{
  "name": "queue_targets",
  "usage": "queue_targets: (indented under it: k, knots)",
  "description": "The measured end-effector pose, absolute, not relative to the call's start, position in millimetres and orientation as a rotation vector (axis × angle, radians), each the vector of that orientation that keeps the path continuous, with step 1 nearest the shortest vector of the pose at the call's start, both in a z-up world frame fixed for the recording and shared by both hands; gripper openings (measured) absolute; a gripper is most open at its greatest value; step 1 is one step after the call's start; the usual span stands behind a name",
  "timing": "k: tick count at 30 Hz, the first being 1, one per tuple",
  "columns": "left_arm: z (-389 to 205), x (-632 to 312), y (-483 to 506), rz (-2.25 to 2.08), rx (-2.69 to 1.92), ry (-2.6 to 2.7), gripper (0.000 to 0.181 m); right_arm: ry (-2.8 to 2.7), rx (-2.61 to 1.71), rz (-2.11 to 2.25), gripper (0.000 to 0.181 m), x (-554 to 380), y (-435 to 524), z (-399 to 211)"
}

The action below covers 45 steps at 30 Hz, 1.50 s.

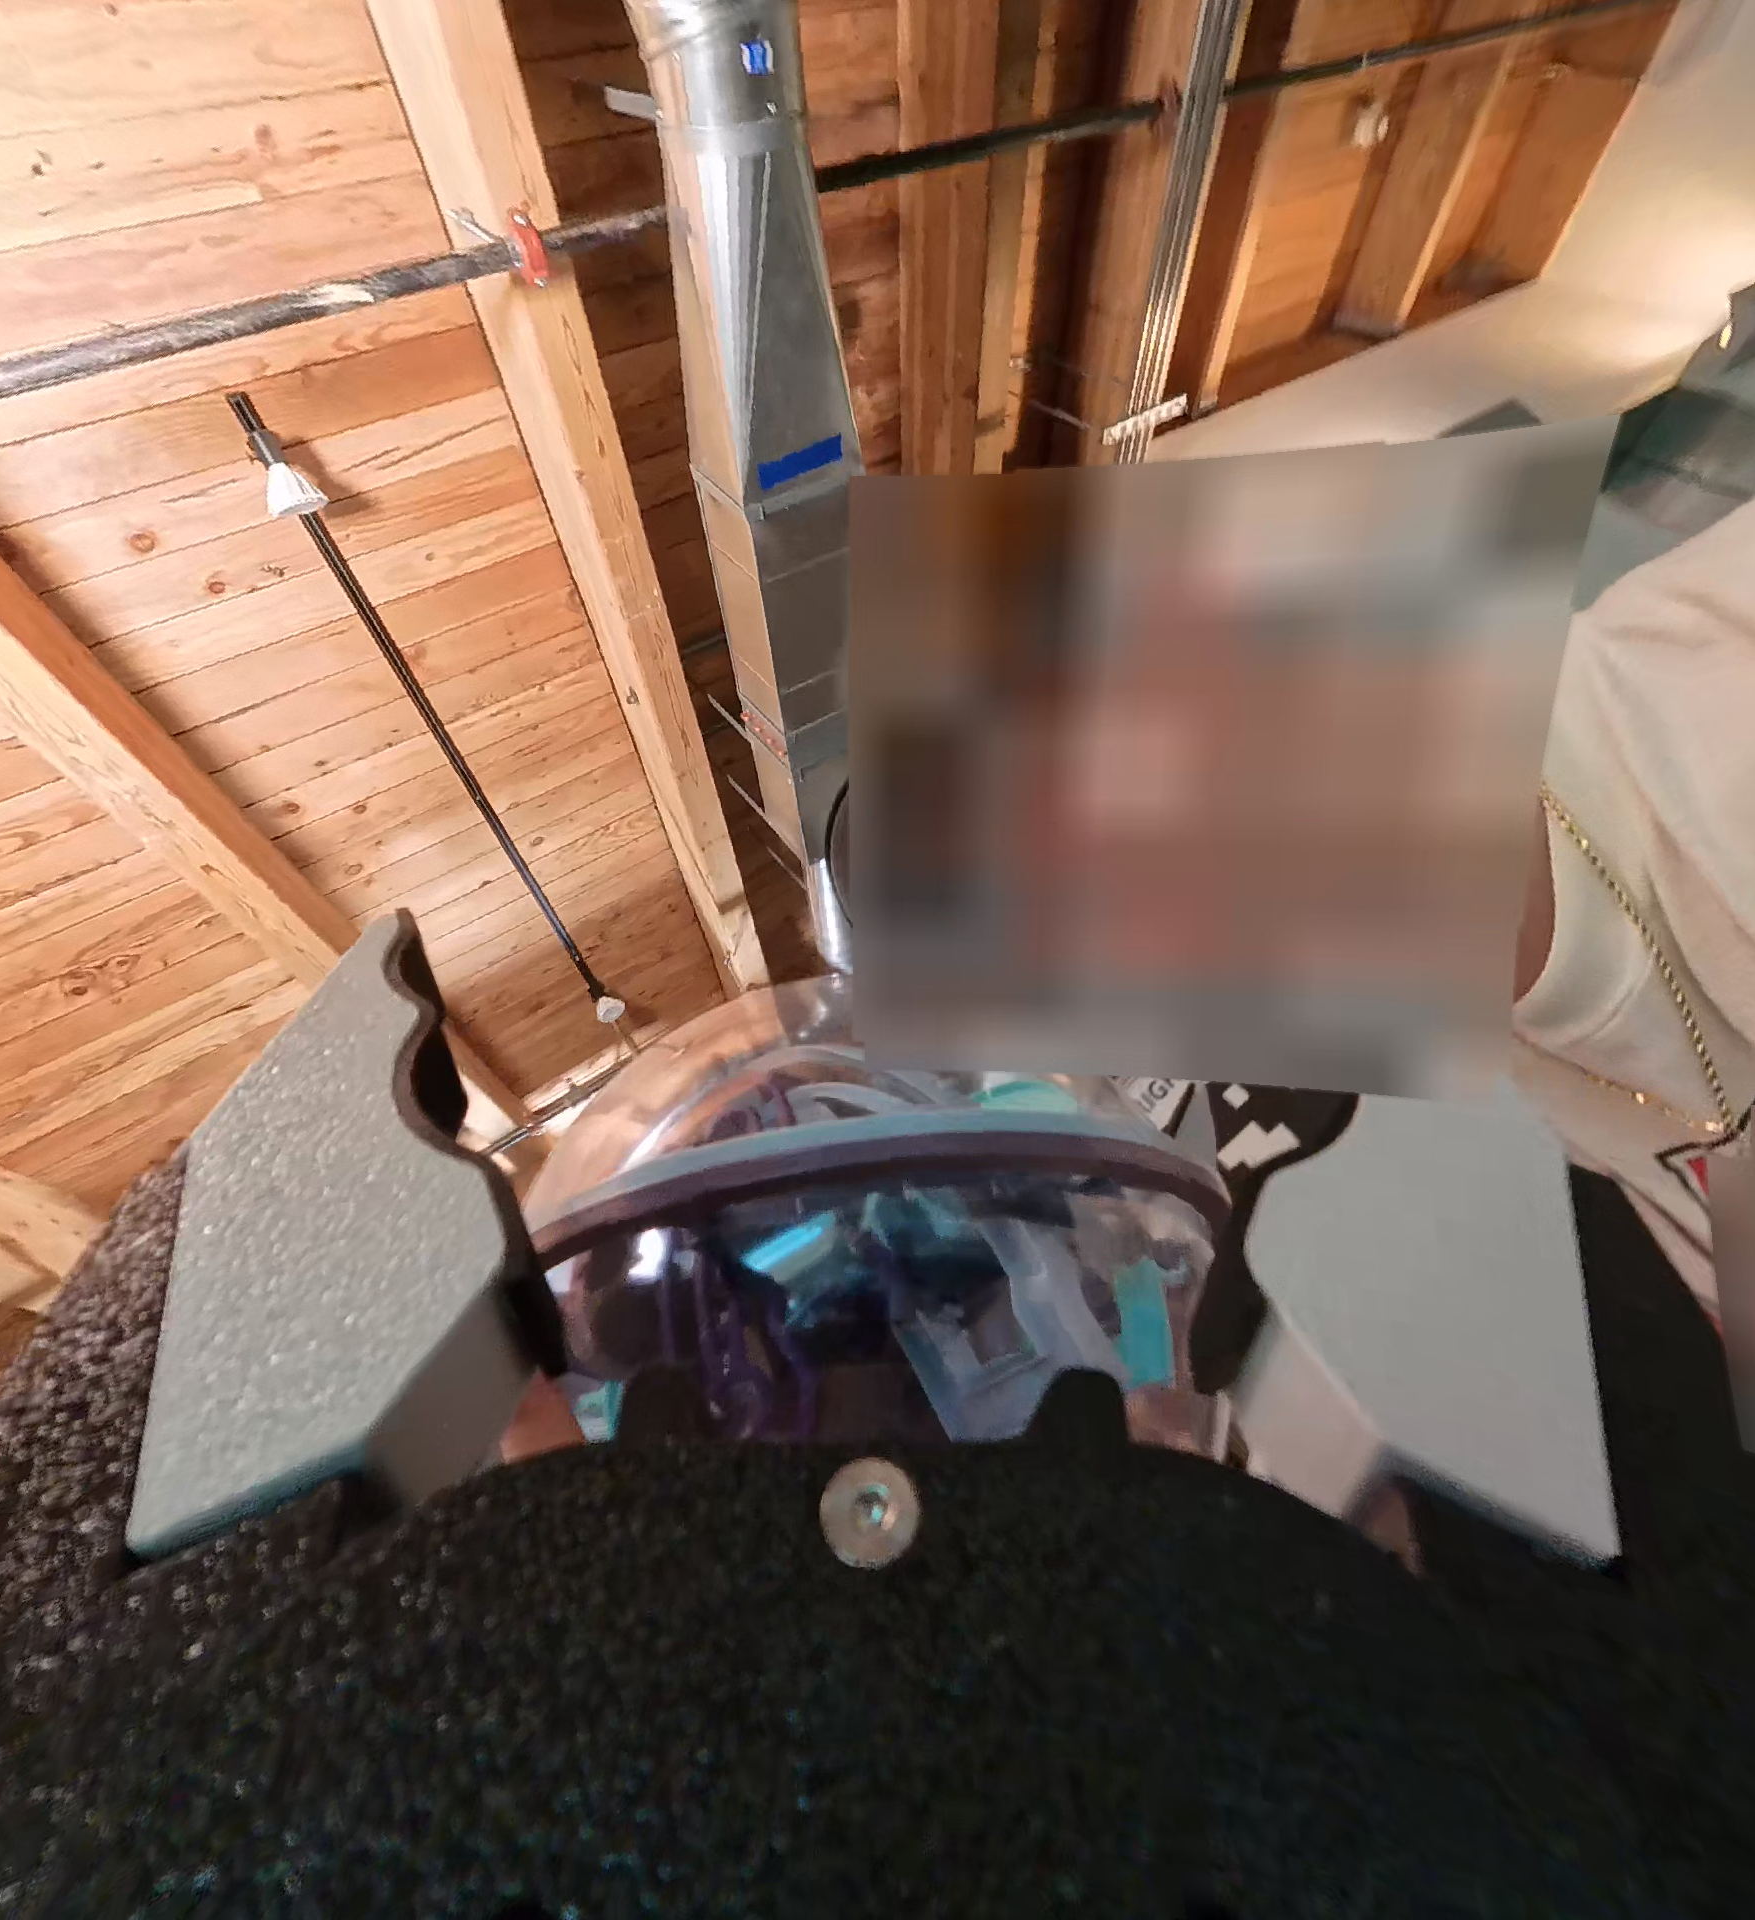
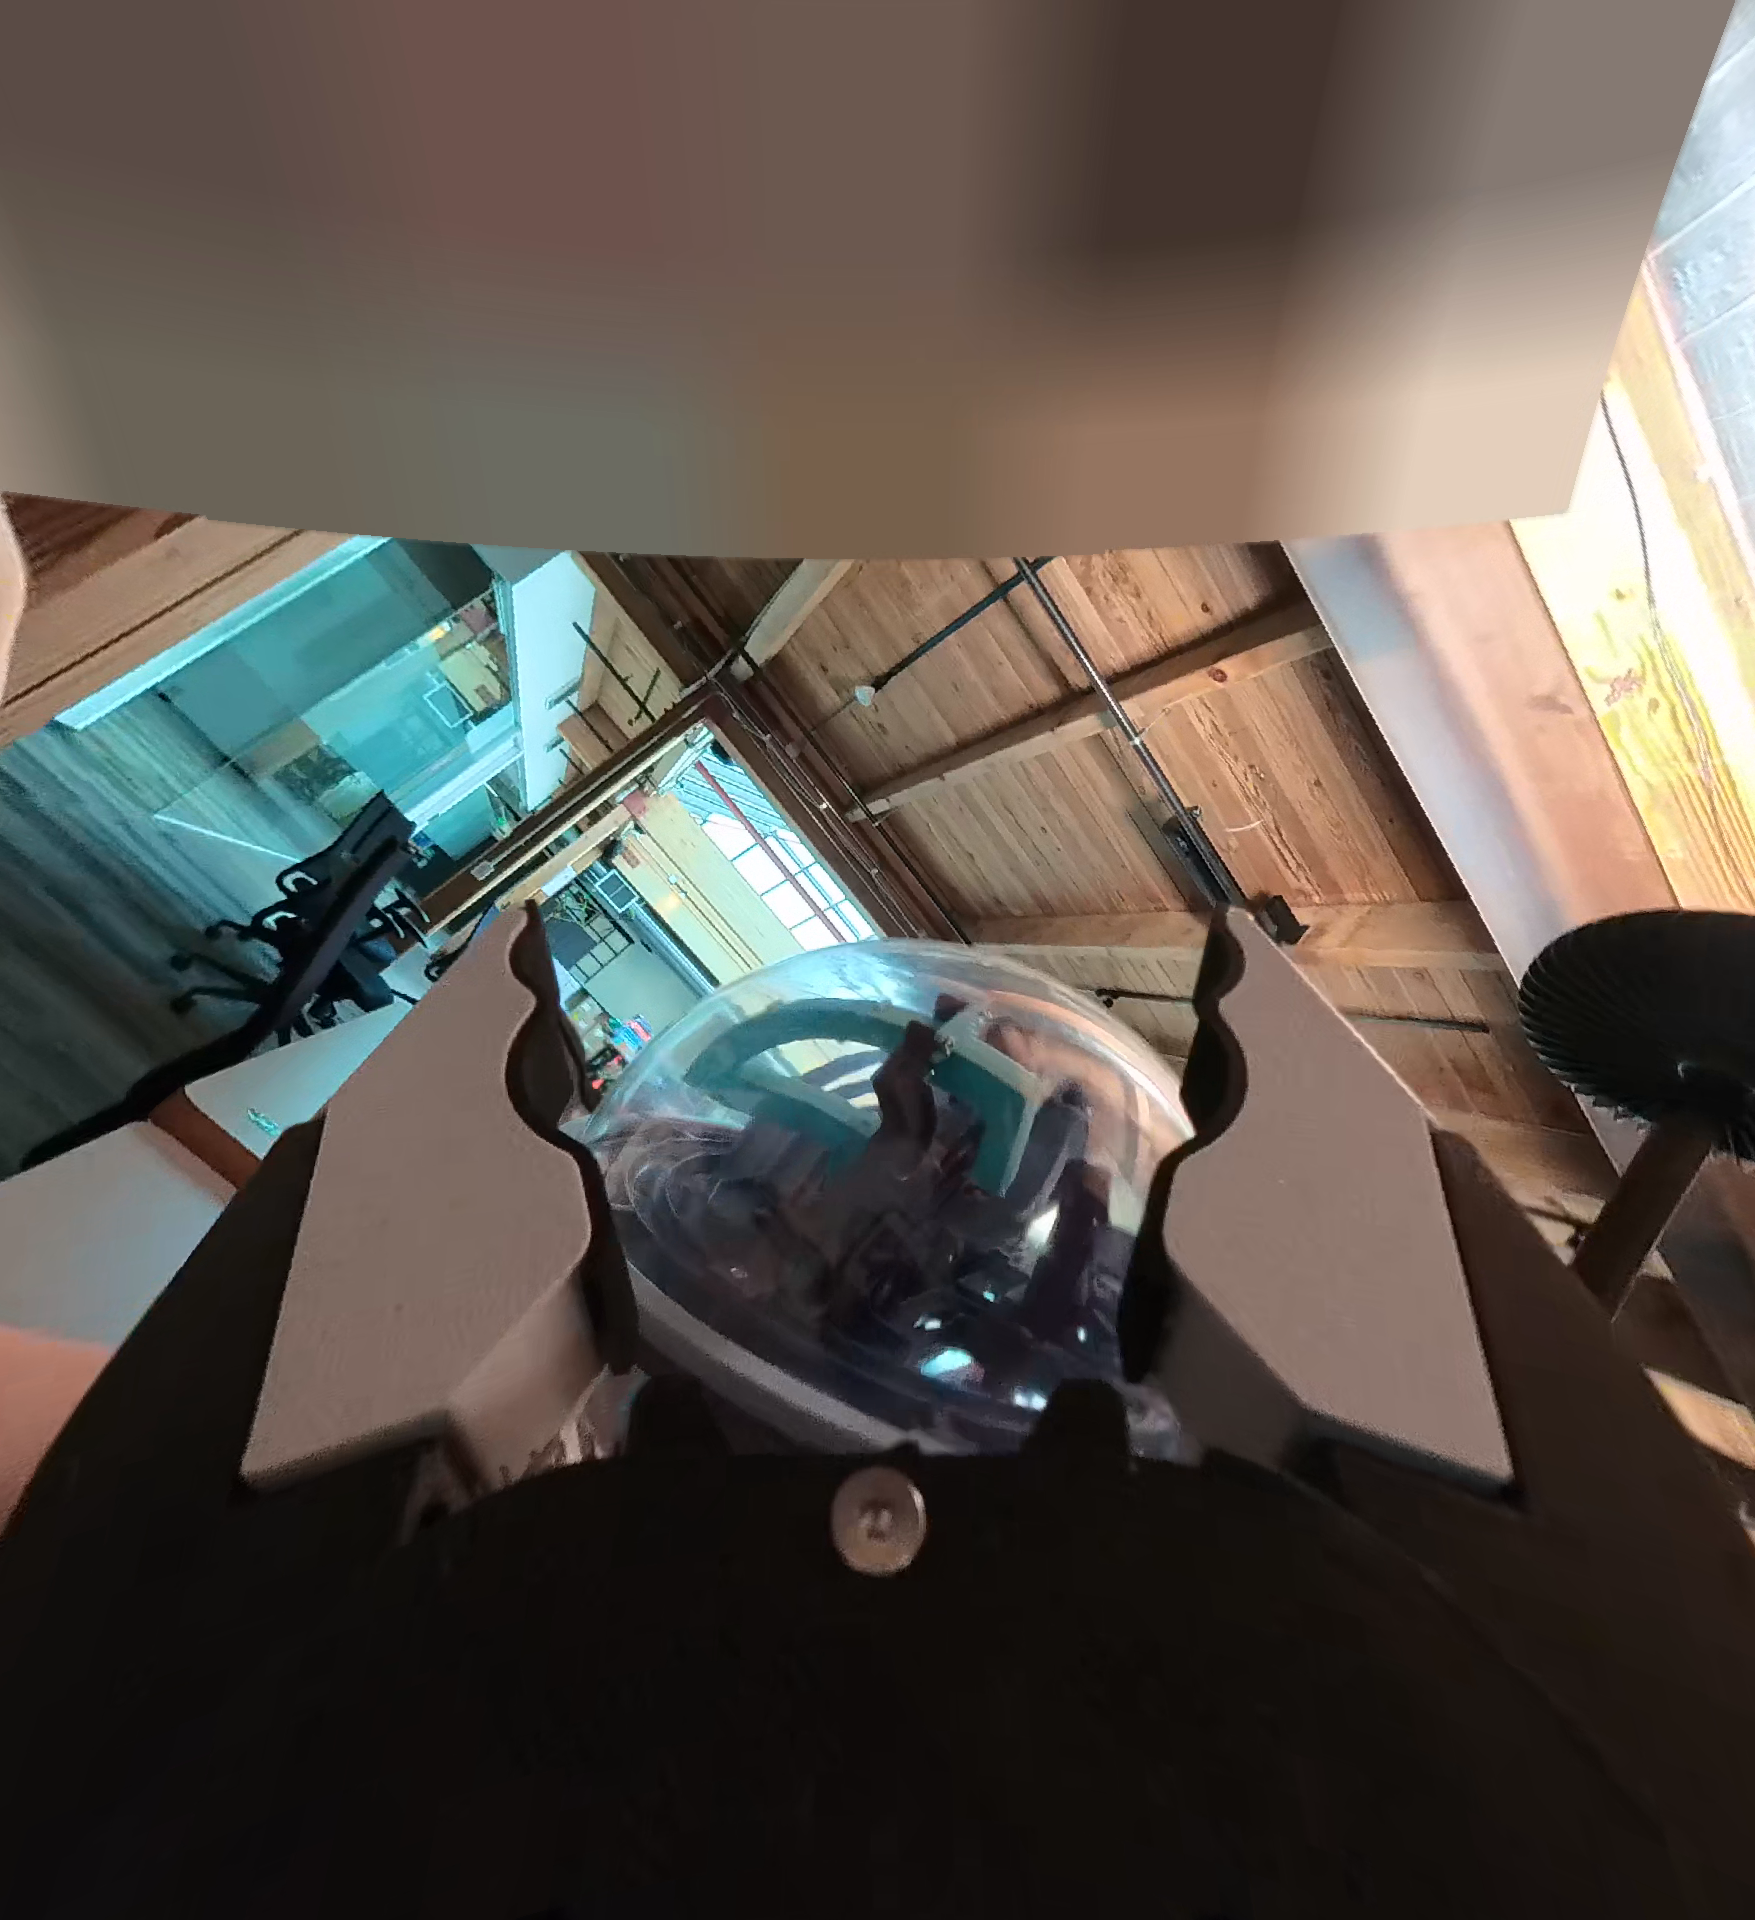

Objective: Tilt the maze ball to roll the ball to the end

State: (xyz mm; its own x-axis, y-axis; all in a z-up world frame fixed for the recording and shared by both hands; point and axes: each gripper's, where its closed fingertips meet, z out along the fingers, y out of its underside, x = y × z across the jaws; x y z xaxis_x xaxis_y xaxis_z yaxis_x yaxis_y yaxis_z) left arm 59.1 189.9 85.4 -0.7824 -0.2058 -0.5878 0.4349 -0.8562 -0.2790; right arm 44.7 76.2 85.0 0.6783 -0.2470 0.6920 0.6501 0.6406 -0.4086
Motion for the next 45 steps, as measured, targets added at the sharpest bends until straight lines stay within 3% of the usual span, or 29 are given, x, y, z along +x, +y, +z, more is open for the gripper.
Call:
queue_targets:
  k: [1,10,23,30,39,45]
  knots:
    - [86.0,55.8,188.8,-2.576,0.802,0.587,0.157,-0.626,-0.705,-0.550,0.119,46.0,77.0,85.7]
    - [80.5,39.3,151.8,-2.193,0.850,0.830,0.157,-0.546,-0.737,-0.411,0.124,61.2,69.4,90.5]
    - [46.2,56.9,52.8,-1.413,0.888,1.113,0.157,-0.581,-0.780,-0.373,0.152,96.4,49.0,73.9]
    - [60.1,50.6,59.7,-1.670,0.804,1.056,0.157,-0.654,-0.903,-0.647,0.158,93.2,64.0,59.5]
    - [137.2,58.7,75.7,-1.725,0.829,0.844,0.157,-0.869,-1.061,-0.798,0.158,83.7,76.7,142.3]
    - [148.1,29.4,85.5,-2.103,0.922,0.885,0.157,-0.869,-0.969,-0.971,0.157,68.6,61.4,130.3]
